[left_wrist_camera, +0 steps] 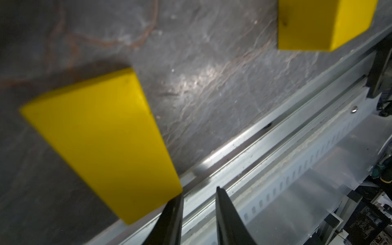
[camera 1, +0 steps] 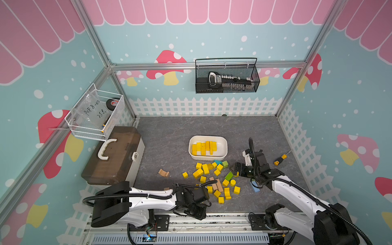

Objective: Pick out the yellow building blocks
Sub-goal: Move the building block to the center of the board.

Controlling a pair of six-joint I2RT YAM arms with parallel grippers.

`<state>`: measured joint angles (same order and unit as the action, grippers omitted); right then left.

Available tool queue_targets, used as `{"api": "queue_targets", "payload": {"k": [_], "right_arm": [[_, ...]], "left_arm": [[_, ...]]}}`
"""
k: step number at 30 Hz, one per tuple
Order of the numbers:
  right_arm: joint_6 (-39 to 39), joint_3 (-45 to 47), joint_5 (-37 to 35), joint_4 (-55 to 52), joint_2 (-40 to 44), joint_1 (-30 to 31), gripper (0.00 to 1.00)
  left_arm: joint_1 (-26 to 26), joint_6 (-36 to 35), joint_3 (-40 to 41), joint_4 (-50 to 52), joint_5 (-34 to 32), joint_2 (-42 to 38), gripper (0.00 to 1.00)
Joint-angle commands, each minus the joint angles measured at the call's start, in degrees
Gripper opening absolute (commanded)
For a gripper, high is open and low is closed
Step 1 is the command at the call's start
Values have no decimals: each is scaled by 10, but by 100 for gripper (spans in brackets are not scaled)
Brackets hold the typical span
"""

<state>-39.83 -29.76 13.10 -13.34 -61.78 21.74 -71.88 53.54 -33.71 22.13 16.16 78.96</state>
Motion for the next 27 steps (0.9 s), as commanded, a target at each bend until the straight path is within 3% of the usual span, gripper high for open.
{"api": "queue_targets", "payload": {"k": [1,13,27], "right_arm": [[4,-14,-1,-5,-2,-1,99],[4,-14,-1,-5,-2,-1,98],[4,-14,-1,-6,2,-1,99]], "left_arm": [[30,-14,-4,-17,-26,27,29],[155,-139,-36,31,-36,63,28],[251,-194,-47,49,-28,29,28]]}}
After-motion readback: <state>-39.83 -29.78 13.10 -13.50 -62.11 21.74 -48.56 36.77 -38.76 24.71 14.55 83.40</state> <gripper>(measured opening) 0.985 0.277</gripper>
